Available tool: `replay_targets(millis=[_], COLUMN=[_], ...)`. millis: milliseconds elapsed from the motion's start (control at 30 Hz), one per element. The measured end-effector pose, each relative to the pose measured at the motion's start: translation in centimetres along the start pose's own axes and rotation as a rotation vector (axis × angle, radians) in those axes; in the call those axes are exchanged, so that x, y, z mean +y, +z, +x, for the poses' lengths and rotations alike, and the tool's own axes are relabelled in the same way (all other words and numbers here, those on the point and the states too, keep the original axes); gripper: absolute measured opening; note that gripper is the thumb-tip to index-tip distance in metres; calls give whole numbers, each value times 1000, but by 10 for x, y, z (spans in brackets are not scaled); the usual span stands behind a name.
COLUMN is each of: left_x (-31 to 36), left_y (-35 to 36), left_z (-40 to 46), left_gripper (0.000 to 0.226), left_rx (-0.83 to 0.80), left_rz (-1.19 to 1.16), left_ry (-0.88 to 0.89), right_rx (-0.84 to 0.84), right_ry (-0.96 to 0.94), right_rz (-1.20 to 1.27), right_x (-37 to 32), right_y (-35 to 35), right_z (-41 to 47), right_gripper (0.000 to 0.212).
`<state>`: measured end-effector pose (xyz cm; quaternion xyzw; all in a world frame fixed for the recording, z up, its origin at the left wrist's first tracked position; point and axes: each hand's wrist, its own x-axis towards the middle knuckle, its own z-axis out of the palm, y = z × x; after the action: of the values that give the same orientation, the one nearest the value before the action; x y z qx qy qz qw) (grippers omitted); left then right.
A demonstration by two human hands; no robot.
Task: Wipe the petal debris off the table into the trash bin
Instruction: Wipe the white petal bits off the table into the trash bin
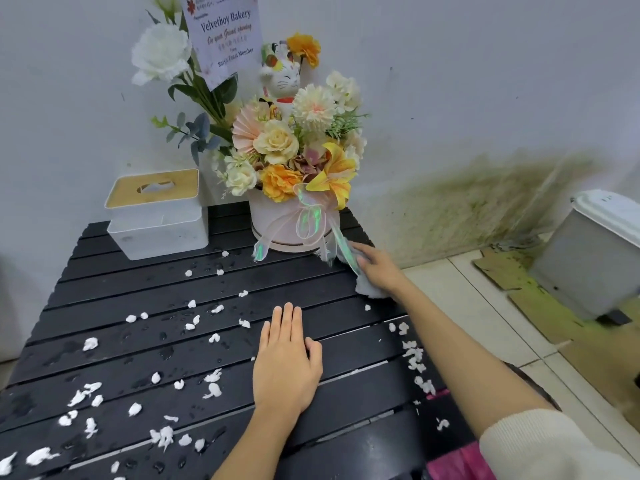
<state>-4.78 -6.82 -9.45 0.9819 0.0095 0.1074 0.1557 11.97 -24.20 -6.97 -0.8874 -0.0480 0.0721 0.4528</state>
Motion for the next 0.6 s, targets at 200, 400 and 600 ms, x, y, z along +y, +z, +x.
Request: replay_targets(millis=[200,400,600], left_x=[2,1,2], left_y=[-5,-6,-3], left_z=[1,0,0], left_gripper=[82,86,81], left_rx=[-19,-52,-19], left_rz=[-11,-12,-16], left_ry=[-23,-23,-33], right_rx=[94,41,138], right_ry=[35,142,282], right_rz=[83,185,610], right_x=[-18,-26,-32], right_y=[10,23,-23], right_z=[-87,-127,-99], right_gripper=[40,41,22])
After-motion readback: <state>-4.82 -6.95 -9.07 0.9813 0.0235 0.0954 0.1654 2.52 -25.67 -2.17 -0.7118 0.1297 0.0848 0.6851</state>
